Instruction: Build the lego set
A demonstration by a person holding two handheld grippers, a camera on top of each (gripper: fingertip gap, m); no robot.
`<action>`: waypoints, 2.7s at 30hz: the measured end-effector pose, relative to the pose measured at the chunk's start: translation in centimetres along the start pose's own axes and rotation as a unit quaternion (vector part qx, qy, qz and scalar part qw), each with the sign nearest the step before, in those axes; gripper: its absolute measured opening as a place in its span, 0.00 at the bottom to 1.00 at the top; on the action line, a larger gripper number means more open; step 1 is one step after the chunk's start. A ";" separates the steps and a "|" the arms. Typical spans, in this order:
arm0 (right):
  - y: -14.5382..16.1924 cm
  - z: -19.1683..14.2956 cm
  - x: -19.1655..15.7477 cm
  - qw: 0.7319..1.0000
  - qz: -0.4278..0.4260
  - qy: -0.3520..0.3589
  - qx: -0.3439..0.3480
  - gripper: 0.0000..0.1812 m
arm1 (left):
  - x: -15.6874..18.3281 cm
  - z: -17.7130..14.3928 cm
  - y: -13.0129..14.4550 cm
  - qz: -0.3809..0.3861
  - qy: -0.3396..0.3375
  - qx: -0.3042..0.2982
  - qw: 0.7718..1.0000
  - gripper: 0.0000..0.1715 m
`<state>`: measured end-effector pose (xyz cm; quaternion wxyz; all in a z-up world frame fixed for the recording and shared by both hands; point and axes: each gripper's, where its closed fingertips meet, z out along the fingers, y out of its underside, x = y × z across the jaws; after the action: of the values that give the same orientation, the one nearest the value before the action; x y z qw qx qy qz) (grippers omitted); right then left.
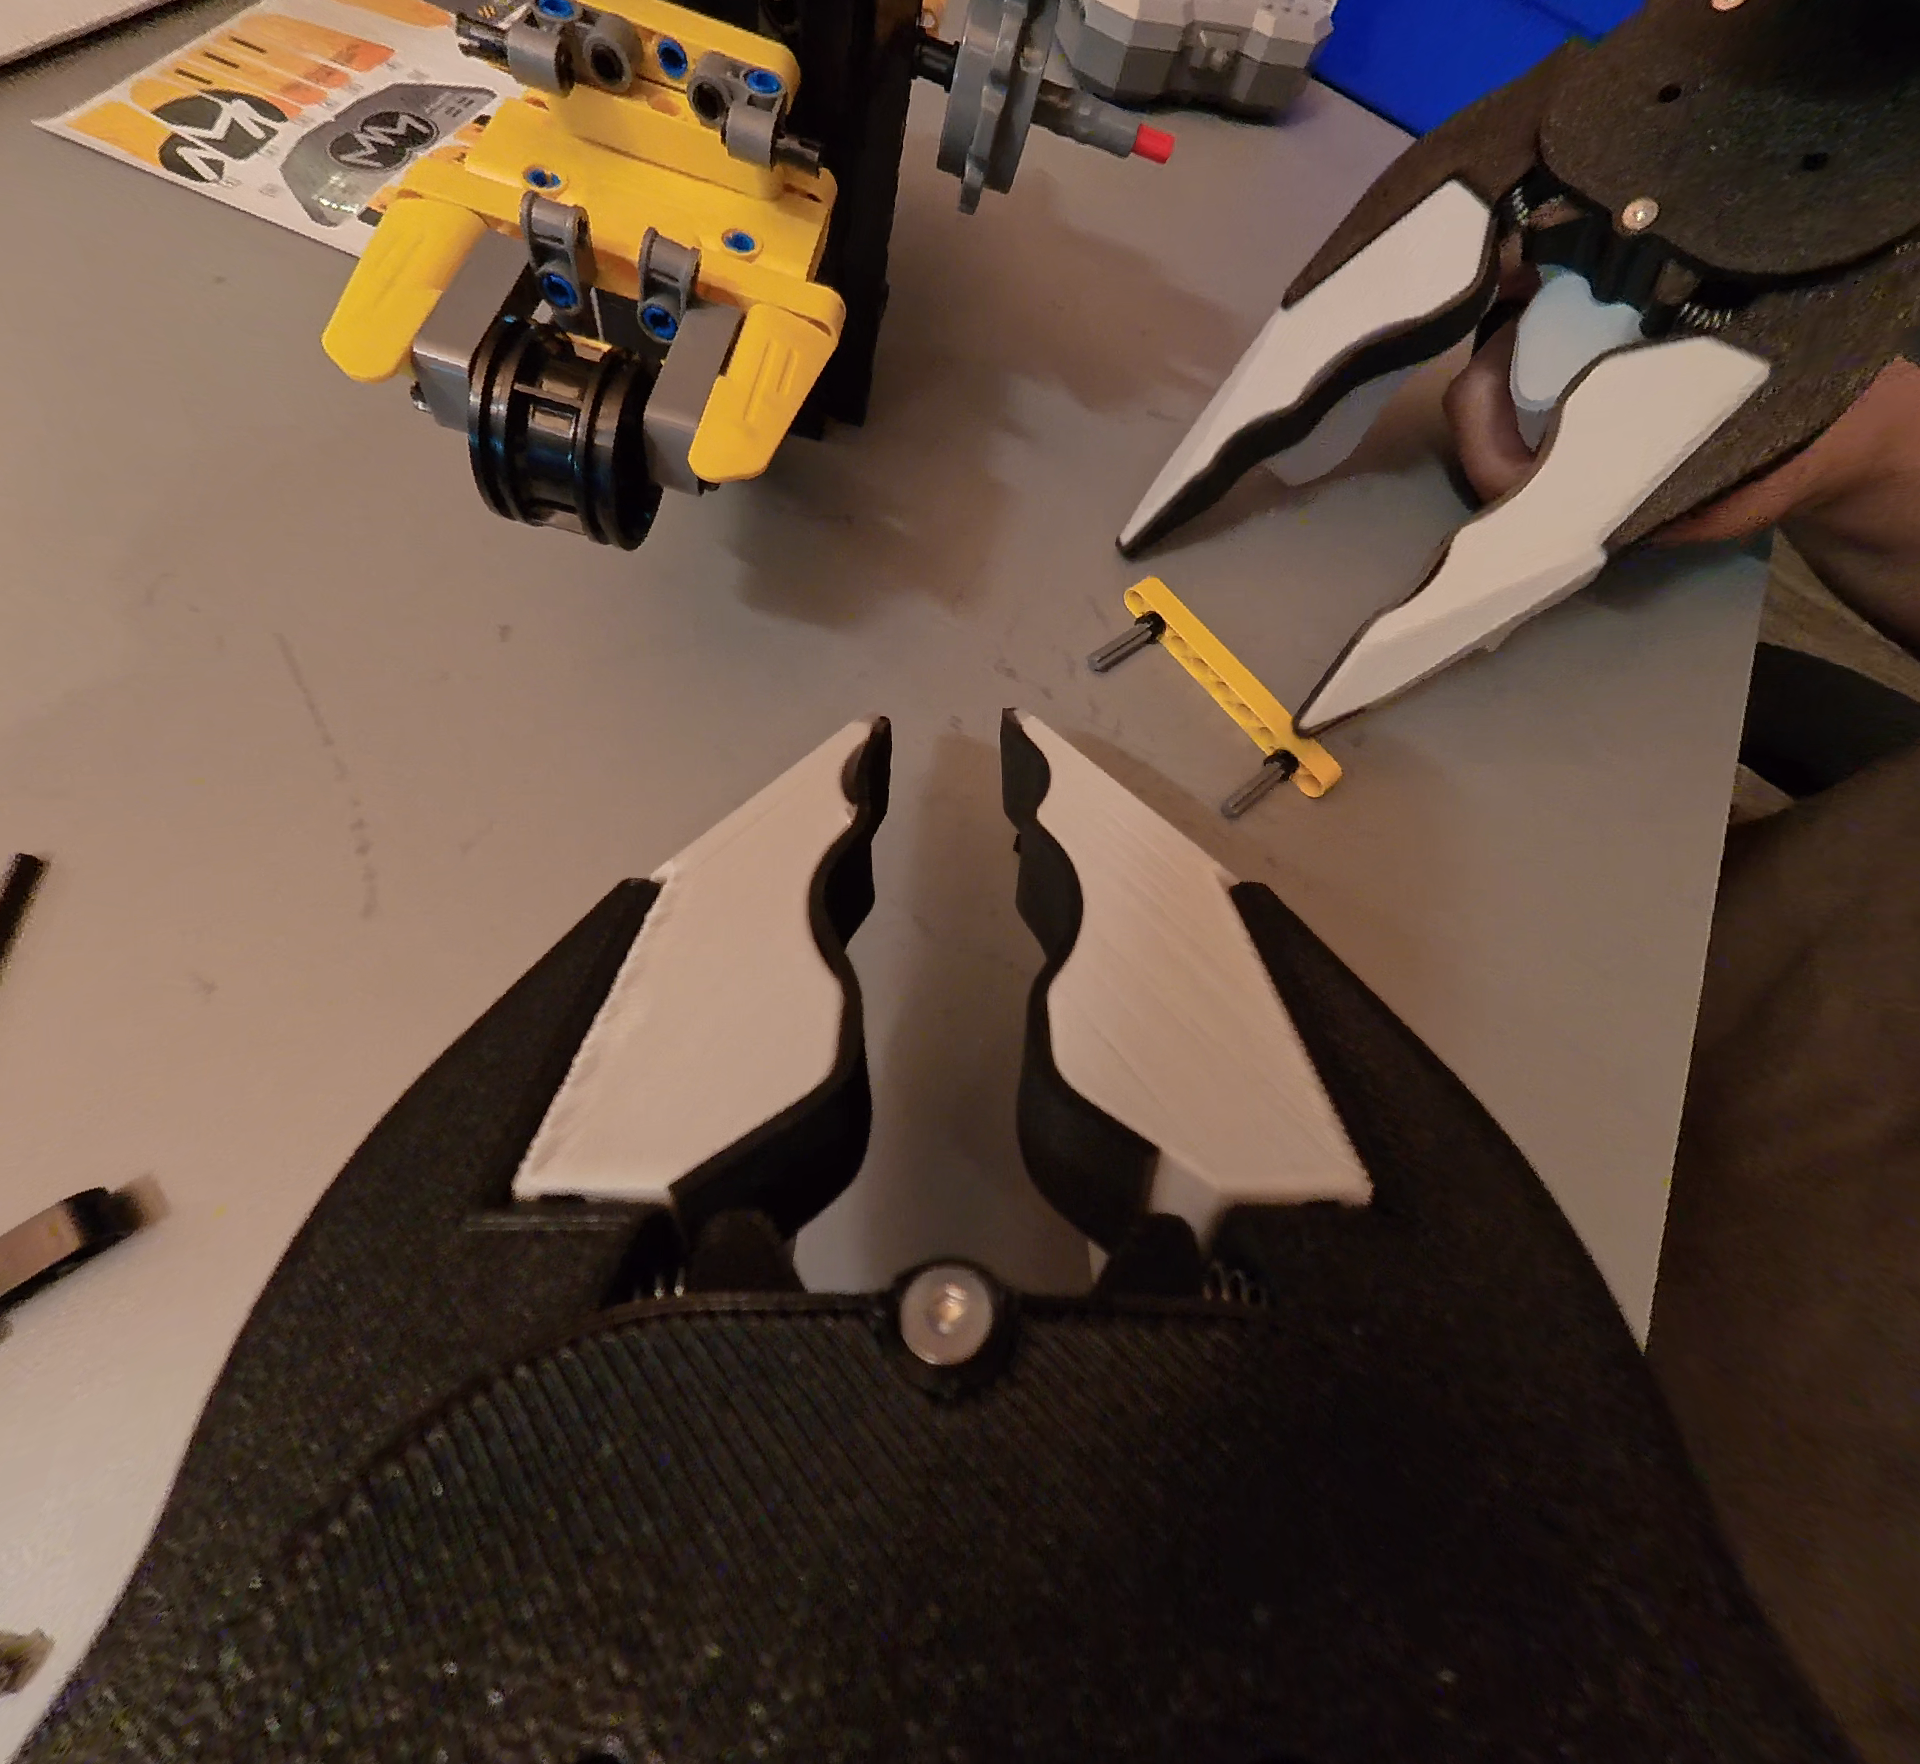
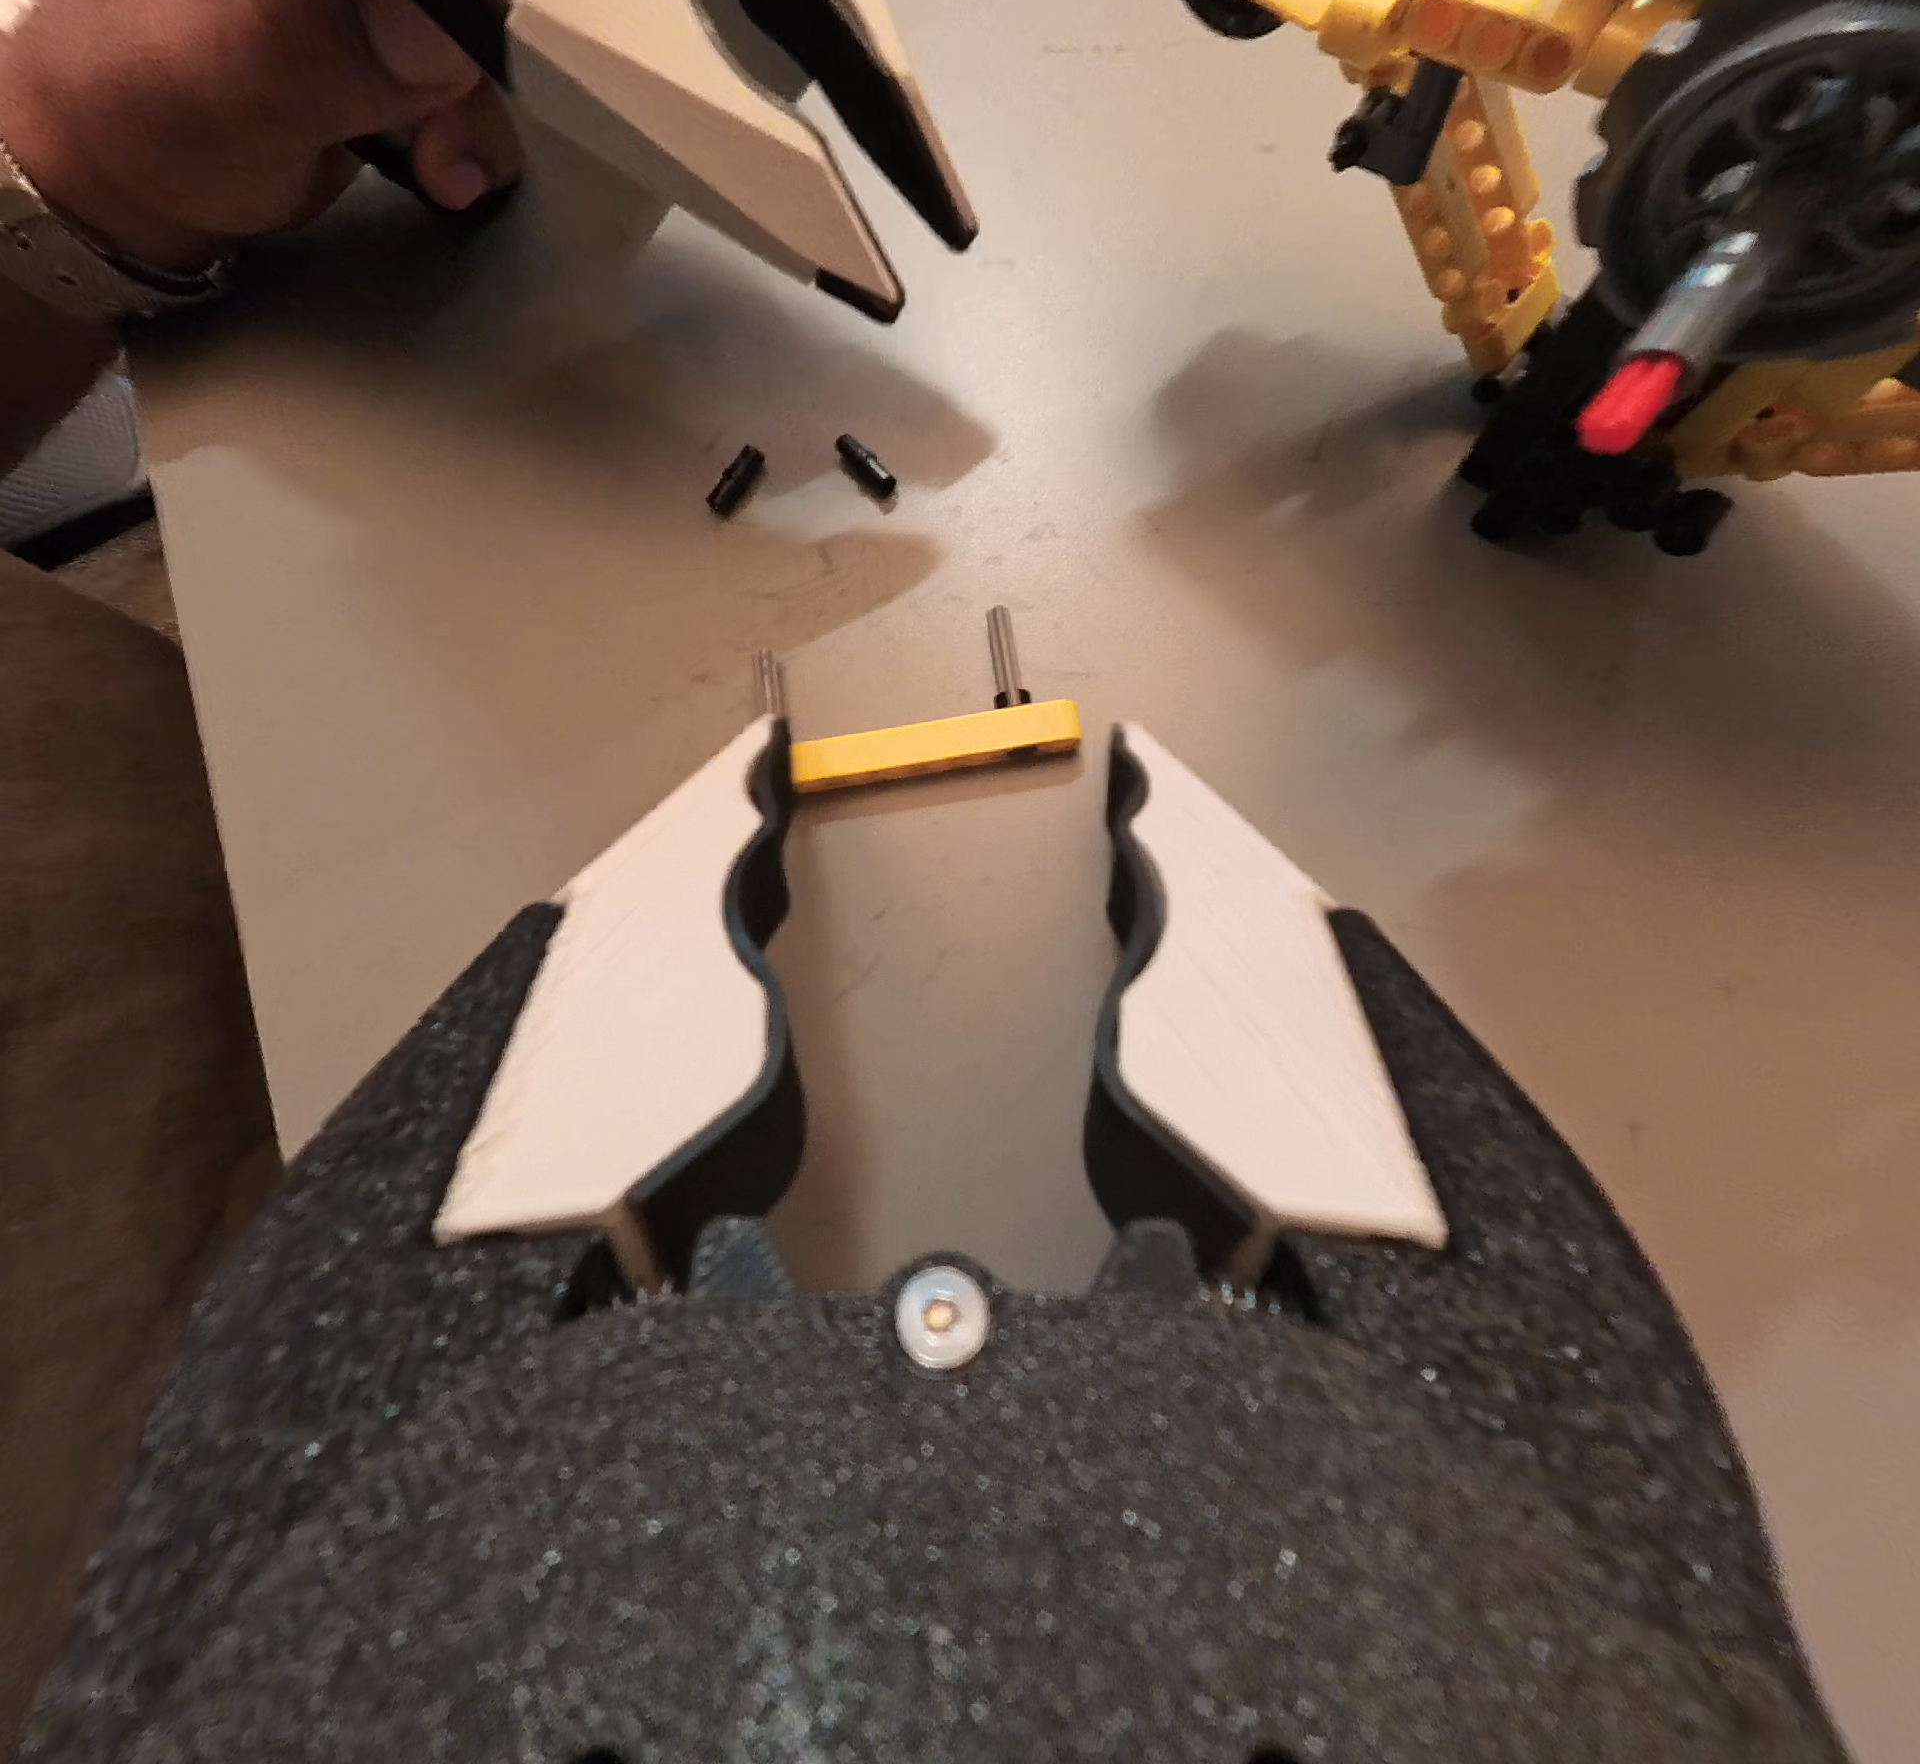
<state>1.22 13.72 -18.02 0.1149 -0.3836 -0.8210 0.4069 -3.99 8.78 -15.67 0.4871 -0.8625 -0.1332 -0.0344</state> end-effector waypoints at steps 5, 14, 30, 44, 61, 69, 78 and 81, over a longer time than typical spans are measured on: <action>-1.1 -1.1 -0.1 0.998 0.024 -0.025 0.048 0.36 | 0.2 0.0 0.0 0.005 0.005 -0.001 1.000 0.10; 0.0 -0.2 -2.0 0.997 -0.074 -0.009 0.006 0.41 | 1.8 -0.1 1.1 0.061 0.015 -0.026 0.998 0.08; 0.0 -0.2 -1.6 0.999 -0.050 -0.013 0.006 0.39 | 1.5 0.7 3.3 0.080 0.013 -0.101 0.992 0.05; 0.7 0.3 -0.5 0.997 -0.071 0.007 -0.027 0.41 | 3.1 1.4 2.5 0.114 0.061 -0.088 0.988 0.01; 0.3 0.7 -0.9 0.987 -0.133 -0.085 -0.033 0.40 | 4.3 3.5 2.3 0.140 0.098 -0.115 0.979 0.01; 0.3 0.7 -1.1 0.986 -0.136 -0.095 -0.034 0.40 | 4.6 4.3 2.0 0.132 0.107 -0.120 0.978 0.01; 0.3 0.7 -1.1 0.984 -0.139 -0.106 -0.034 0.40 | 4.6 4.5 1.8 0.119 0.124 -0.123 0.978 0.01; 0.4 0.7 -1.1 0.983 -0.142 -0.107 -0.035 0.40 | 4.7 4.5 1.7 0.130 0.133 -0.123 0.975 0.01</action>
<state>1.83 12.69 -18.60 0.0692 -0.2208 -0.8885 0.3962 0.71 12.69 -18.57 0.3908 -0.9134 0.0517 -0.1016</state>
